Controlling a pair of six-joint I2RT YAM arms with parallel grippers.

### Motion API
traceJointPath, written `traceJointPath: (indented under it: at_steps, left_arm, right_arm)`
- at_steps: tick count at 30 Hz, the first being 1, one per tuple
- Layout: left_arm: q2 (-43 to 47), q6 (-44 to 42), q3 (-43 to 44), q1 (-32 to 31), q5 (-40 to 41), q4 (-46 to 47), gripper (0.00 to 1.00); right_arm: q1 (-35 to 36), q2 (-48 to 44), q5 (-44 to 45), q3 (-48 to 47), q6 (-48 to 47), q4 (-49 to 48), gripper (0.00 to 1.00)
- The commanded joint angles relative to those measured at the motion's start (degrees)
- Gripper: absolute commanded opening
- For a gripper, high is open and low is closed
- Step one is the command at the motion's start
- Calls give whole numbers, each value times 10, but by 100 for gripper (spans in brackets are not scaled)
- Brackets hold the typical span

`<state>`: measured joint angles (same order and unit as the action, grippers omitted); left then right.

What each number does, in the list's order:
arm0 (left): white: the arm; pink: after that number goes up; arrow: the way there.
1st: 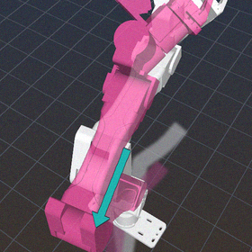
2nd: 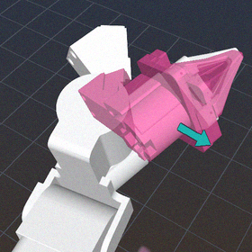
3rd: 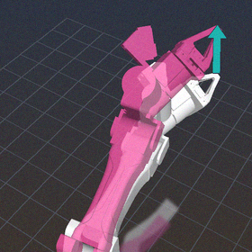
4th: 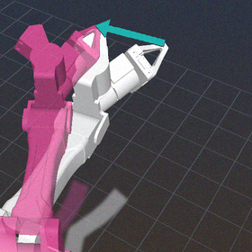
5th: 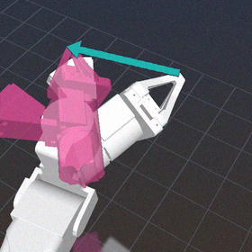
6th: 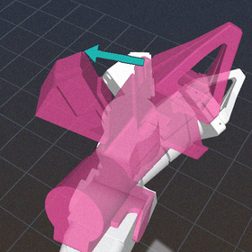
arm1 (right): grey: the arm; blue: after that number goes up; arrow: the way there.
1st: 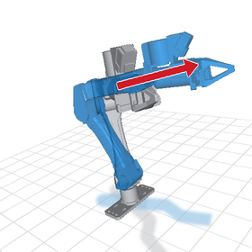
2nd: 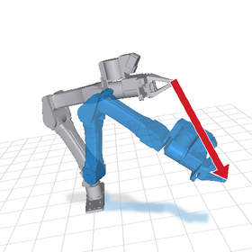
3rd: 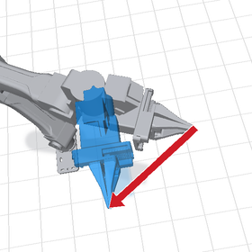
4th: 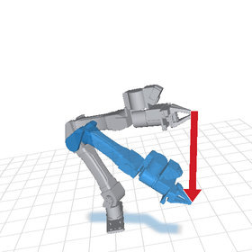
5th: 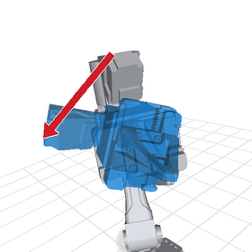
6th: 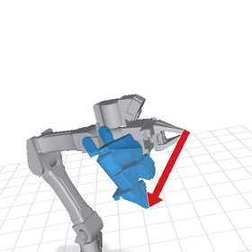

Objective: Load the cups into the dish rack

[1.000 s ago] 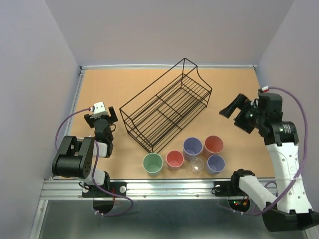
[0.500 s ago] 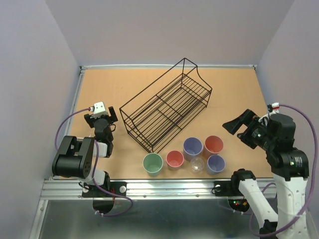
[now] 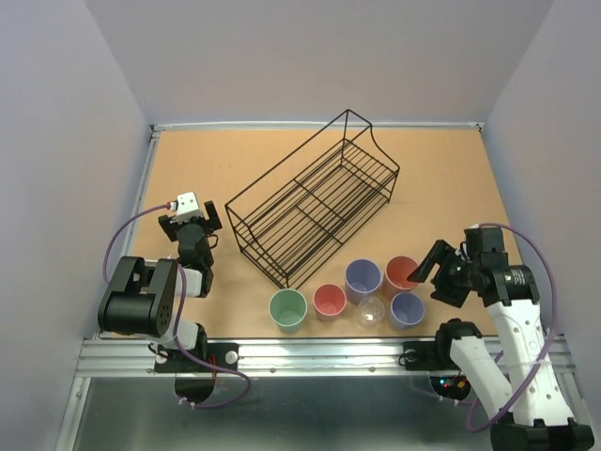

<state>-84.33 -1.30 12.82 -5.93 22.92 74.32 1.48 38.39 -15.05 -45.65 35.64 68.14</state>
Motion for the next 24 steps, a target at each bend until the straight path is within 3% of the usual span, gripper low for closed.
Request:
traceJointPath:
  at_steps: [1, 9, 15, 16, 18, 19, 20, 24]
  left_arm:
    - [7, -8, 1, -1, 5, 164, 99]
    - [7, -8, 1, -1, 5, 164, 99]
    - [7, -8, 1, -1, 5, 164, 99]
    - [7, -8, 2, -1, 5, 164, 99]
    - [7, -8, 2, -1, 5, 163, 99]
    - [7, -8, 3, -1, 4, 159, 99]
    - [8, -7, 5, 0, 4, 155, 99]
    - [15, -1, 9, 3, 0, 130, 99]
  right_arm:
    - [-2, 14, 0, 32, 5, -62, 77]
    - [-2, 82, 28, 46, -1, -139, 68]
    - [-2, 128, 28, 47, -9, -174, 42]
    - [-2, 136, 26, 47, -10, -178, 29]
    - [-2, 142, 25, 46, -10, -181, 17]
    - [-2, 145, 26, 43, -10, -181, 5]
    - [-2, 147, 27, 39, -10, -181, 1]
    - [-2, 151, 37, 3, -14, -166, 0]
